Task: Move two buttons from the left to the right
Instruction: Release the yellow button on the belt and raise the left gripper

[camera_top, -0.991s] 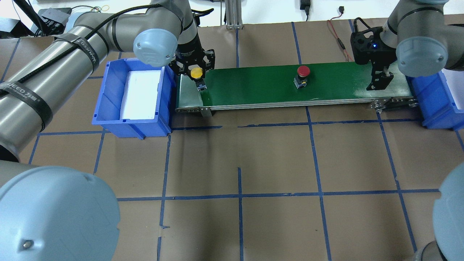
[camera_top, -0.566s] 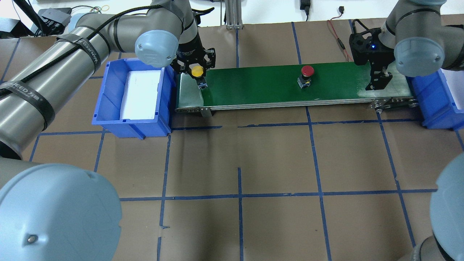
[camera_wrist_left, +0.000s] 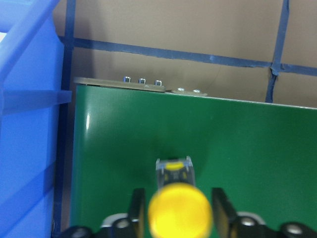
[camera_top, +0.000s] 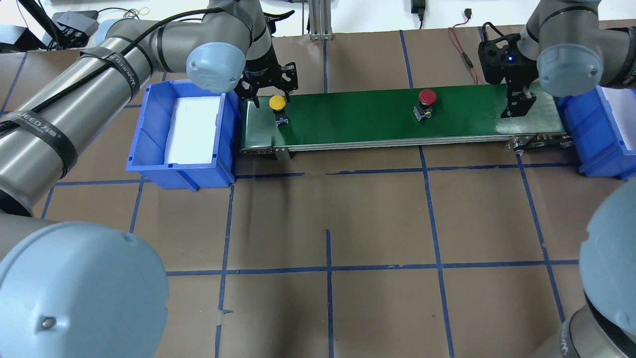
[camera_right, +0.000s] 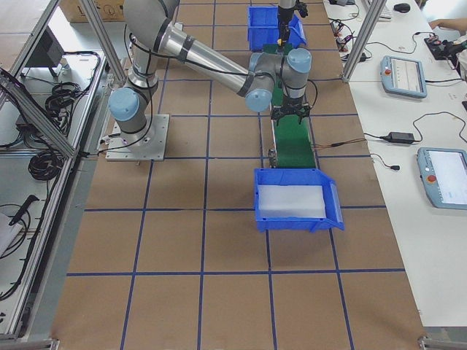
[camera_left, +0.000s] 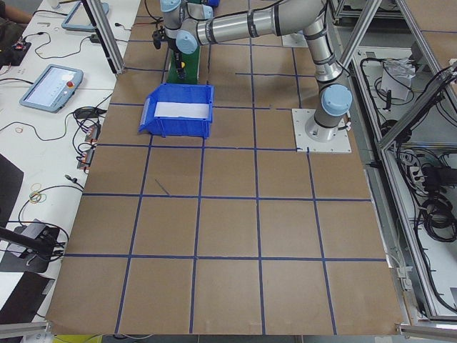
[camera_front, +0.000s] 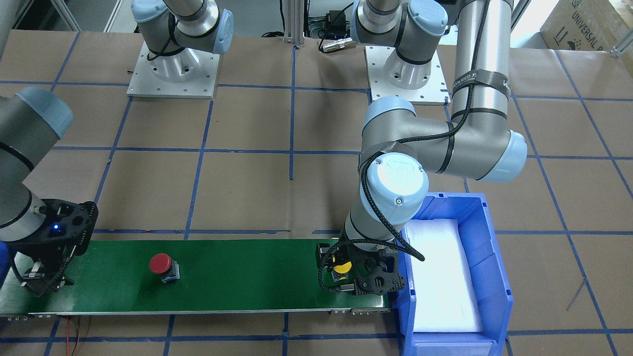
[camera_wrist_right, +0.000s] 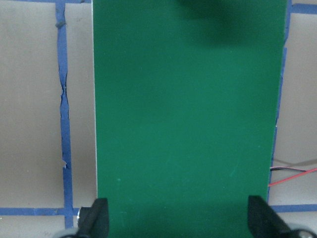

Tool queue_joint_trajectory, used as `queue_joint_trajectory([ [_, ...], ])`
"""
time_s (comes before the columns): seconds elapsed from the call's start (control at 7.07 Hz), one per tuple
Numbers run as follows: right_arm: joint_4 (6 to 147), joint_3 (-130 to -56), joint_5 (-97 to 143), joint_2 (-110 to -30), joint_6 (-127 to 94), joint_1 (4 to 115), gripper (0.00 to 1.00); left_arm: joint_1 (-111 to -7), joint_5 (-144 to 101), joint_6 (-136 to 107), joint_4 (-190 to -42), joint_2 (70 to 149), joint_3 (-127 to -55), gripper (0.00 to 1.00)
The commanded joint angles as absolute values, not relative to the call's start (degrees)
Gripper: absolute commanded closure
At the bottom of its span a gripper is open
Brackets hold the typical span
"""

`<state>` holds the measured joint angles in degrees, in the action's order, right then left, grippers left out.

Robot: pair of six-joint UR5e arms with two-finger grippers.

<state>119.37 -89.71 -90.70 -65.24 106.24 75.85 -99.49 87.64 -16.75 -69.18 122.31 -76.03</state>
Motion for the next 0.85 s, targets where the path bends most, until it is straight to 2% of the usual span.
queue_joint_trajectory([
  [0.0,119.36,-88.59,-90.8,-64.6,106.52,75.85,0.0,-99.49,87.54,-16.53,-69.17,121.82,-74.89,0.0],
  [0.28,119.18,-90.6,-90.88,-65.12,106.35,75.85,0.03,-98.97,88.32,-14.52,-75.11,119.28,-70.42,0.0],
  [0.71,119.18,-90.79,-90.79,-65.21,105.91,75.85,0.02,-91.24,89.12,-2.03,-85.86,107.61,-72.67,0.0],
])
